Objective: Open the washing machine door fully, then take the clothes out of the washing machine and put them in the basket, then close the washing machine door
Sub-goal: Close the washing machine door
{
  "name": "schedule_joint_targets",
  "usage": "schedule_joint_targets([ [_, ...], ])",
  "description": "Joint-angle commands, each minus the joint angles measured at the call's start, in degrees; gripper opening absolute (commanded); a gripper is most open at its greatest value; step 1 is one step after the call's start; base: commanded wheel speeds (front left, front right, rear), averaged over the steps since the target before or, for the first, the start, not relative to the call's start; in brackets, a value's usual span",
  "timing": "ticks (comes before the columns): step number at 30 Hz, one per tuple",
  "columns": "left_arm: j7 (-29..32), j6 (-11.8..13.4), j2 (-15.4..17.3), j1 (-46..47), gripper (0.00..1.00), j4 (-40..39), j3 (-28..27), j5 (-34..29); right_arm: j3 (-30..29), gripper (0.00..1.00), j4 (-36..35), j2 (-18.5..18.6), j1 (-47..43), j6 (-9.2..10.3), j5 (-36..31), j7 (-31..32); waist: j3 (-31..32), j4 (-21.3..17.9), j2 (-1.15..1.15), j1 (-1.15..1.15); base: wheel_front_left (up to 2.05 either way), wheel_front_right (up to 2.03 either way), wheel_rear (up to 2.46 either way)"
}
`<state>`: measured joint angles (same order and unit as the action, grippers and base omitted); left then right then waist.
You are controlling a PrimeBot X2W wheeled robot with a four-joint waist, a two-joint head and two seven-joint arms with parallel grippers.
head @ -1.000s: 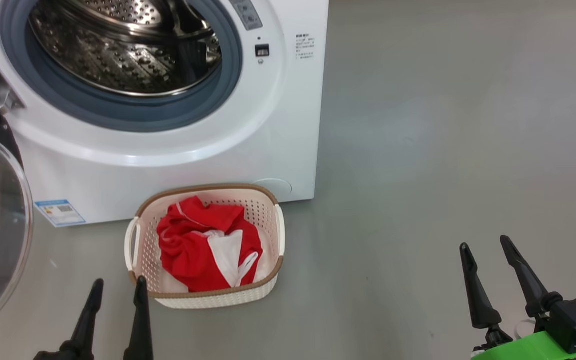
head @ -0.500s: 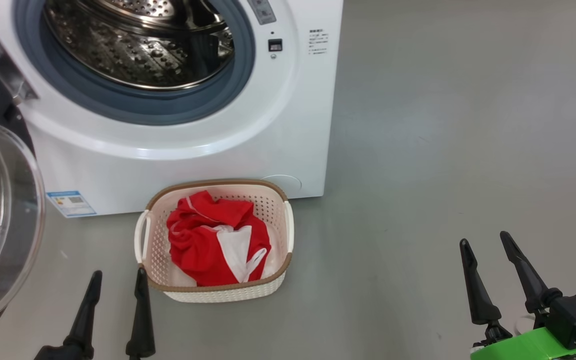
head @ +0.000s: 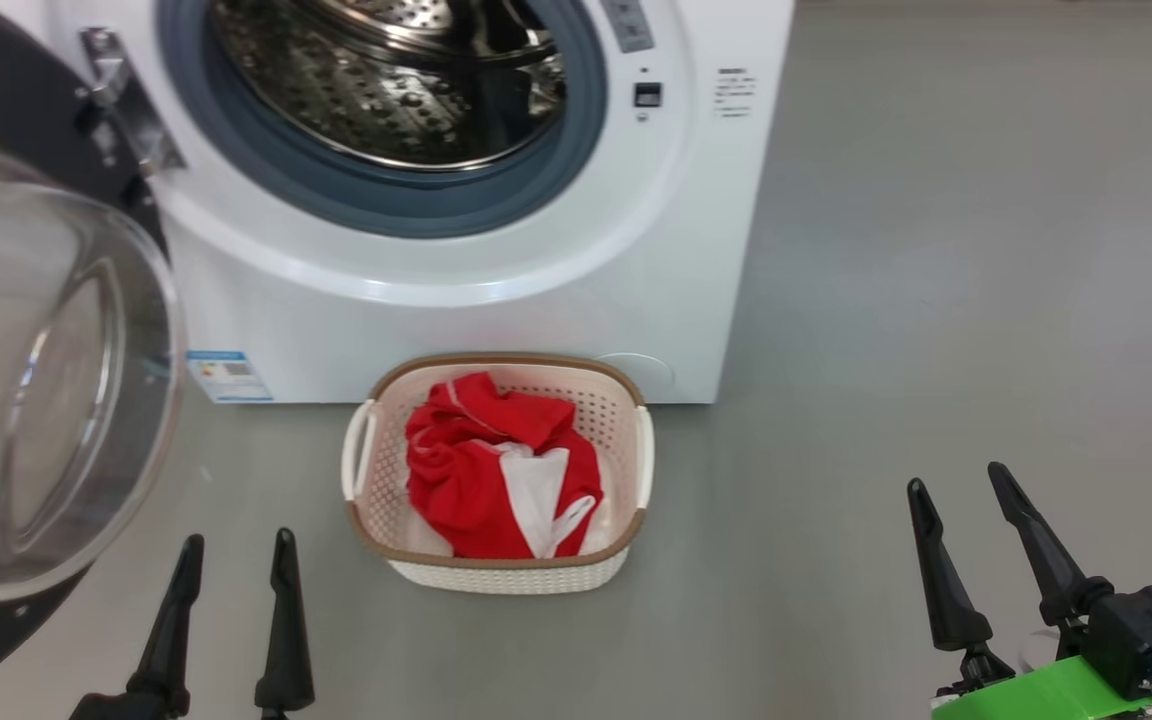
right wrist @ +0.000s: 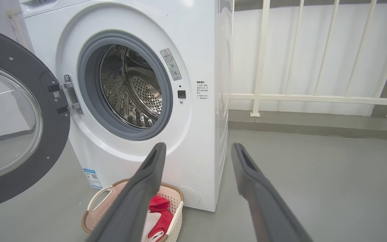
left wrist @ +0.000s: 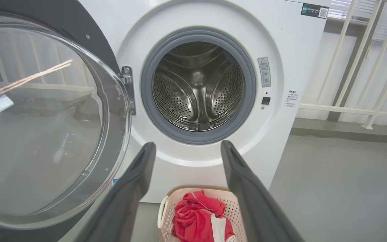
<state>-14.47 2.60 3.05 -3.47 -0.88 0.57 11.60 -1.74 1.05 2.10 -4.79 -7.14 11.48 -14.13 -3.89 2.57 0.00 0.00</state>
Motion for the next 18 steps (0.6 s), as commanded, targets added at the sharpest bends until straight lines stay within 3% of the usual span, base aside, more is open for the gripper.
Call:
schedule_joint_targets([
  [1, -0.5, 0.8, 0.5, 0.6, 1.0, -1.9, -1.5, -0.5, 1.5, 1.0, -1.7, 0.8, 1.5, -0.35, -0.4, -0.2, 0.5, 2.5, 0.0, 0.0, 0.0, 0.0, 0.0],
  [18, 1.3, 2.1, 1.0, -0.5, 1.0, -3.3, -1.1, -0.5, 3.7, 1.0, -2.6, 0.8, 2.2, -0.35, -0.4, 0.4, 1.2, 12.5, 0.0, 0.0, 0.0, 0.0, 0.0],
])
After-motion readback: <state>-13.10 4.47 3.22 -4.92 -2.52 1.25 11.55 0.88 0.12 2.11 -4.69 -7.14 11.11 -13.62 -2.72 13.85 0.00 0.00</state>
